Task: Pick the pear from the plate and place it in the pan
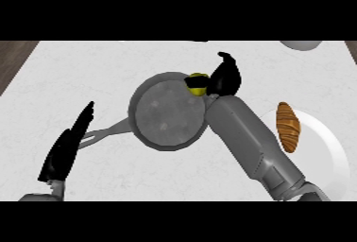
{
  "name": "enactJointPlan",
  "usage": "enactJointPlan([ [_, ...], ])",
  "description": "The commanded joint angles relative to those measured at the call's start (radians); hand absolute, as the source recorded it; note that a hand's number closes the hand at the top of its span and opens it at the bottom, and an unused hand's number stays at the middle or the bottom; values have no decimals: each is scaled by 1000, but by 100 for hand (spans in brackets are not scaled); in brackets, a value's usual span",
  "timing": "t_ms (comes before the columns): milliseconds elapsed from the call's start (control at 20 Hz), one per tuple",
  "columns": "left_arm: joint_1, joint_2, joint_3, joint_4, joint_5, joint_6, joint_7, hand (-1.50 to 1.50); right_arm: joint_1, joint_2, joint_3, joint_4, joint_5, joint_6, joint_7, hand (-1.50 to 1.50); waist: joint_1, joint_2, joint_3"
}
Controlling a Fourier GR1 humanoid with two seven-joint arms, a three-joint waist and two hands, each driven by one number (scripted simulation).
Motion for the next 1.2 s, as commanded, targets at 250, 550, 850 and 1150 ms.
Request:
enactJointPlan([
  [250, 27, 2, 14, -9, -2, 8, 16, 0, -9, 6, -28, 94, 99, -502, 56, -150, -38, -19, -2],
  [550, 86, 15, 40, -26, -6, 23, -2, 0, 63, 6, -149, 67, 208, -582, 78, -150, -88, -37, -3],
  [850, 89, 17, 79, -24, 28, 21, 37, 0, 278, 6, -57, -136, 288, -586, 70, -150, -150, -61, -4],
  [1150, 158, 8, 71, -35, 9, 36, -3, 0, 534, 6, -2, -313, 367, -588, 50, -150, -164, -66, -6],
])
